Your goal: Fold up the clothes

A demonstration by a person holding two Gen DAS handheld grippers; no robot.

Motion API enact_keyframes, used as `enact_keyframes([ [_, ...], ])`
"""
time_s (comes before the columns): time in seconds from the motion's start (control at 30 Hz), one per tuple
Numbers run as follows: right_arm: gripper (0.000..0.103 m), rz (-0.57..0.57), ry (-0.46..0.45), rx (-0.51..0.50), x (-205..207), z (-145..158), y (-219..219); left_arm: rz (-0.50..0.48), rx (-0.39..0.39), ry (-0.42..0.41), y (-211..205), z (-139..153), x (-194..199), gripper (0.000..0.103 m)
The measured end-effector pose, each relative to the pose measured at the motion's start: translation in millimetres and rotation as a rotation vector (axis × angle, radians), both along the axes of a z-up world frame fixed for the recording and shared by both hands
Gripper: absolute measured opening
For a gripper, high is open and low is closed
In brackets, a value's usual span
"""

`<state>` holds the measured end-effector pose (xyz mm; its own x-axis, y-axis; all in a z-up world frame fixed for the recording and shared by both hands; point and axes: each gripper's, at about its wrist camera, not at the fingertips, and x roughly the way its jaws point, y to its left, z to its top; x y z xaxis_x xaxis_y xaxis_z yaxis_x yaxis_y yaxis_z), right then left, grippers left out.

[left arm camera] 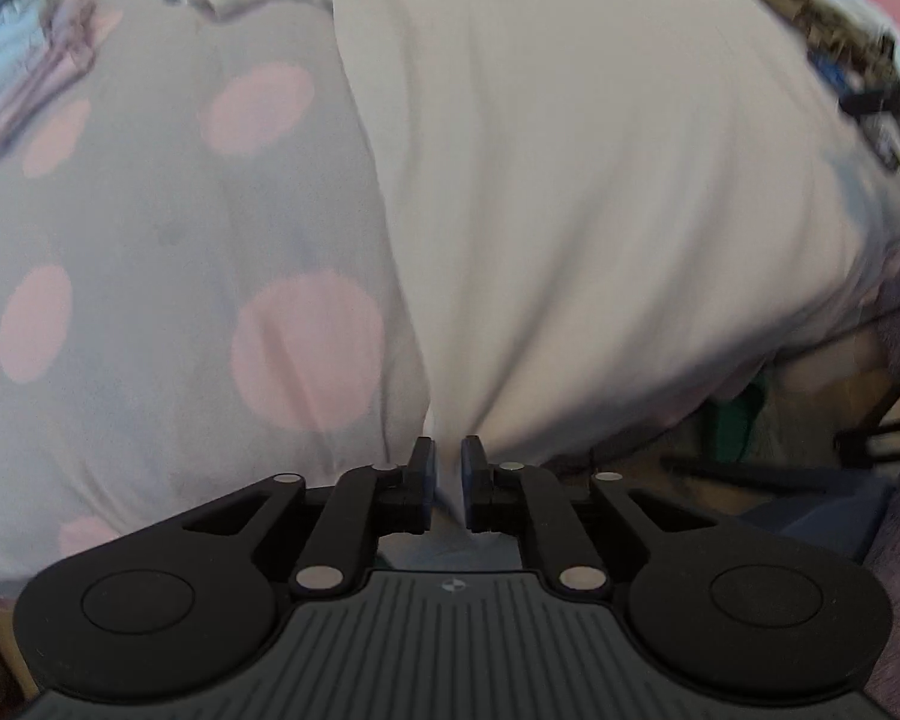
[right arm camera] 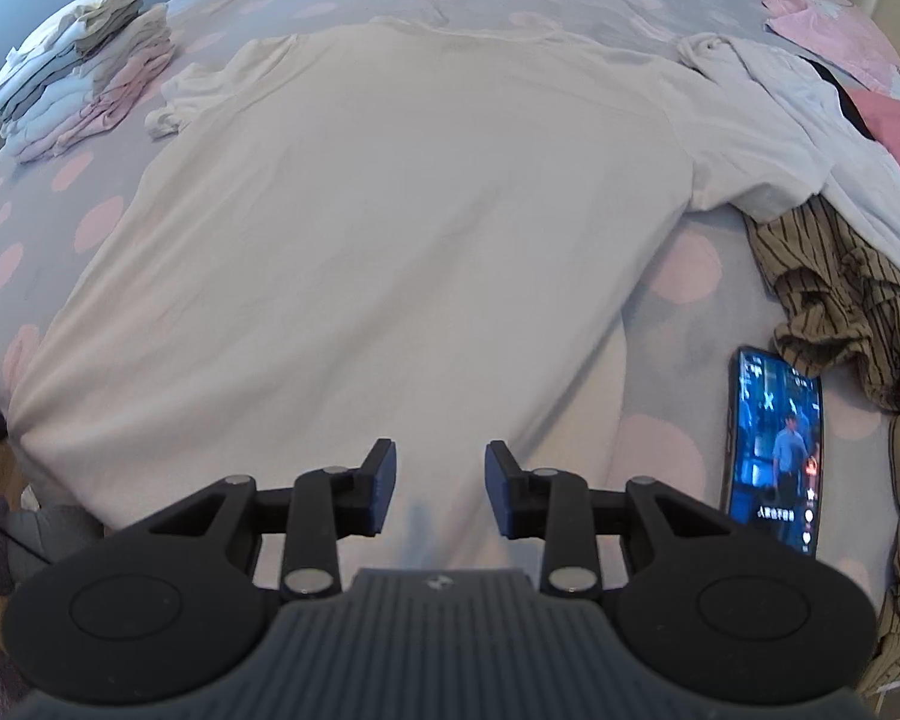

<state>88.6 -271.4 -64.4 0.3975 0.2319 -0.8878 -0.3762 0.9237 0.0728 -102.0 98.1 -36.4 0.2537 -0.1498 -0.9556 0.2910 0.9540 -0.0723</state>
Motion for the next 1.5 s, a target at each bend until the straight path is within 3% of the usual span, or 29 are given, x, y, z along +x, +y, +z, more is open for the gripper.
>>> enact_keyframes([
  [0.03,0.036,-0.007,0.009,-0.003,-2,-2,-5,0.012,-0.030,-0.027,-2,8,1,0.018],
  [0.13,0.035,-0.020,0.035,-0.017,-11,-9,-23,-0.032,-0.080,-0.075,-23,21,3,0.020],
  [0.37,0.033,-0.008,0.078,-0.033,-50,-24,-57,-0.293,-0.095,-0.101,-114,11,18,0.023],
  [0.63,0.032,0.121,0.093,-0.047,-85,-56,-51,-0.475,-0.111,-0.069,-180,-6,34,0.027],
  [0.83,0.032,0.085,0.070,-0.034,-74,-70,-53,-0.525,-0.112,-0.050,-206,-19,36,0.031],
  [0.87,0.029,0.083,0.073,-0.023,-73,-70,-53,-0.530,-0.110,-0.049,-208,-21,37,0.031],
  [0.9,0.013,0.090,0.072,-0.010,-72,-69,-53,-0.532,-0.109,-0.047,-208,-21,37,0.033],
  [0.93,0.003,0.096,0.076,0.009,-73,-67,-52,-0.529,-0.110,-0.044,-208,-22,38,0.035],
  [1.2,0.002,0.127,0.024,0.100,-83,-26,-32,-0.473,-0.120,-0.061,-198,-16,46,0.036],
  [1.4,0.002,0.223,-0.042,0.173,-76,6,6,-0.383,-0.098,-0.104,-182,-11,56,0.036],
  [1.5,0.002,0.265,-0.063,0.189,-68,7,34,-0.316,-0.093,-0.126,-170,-8,62,0.036],
])
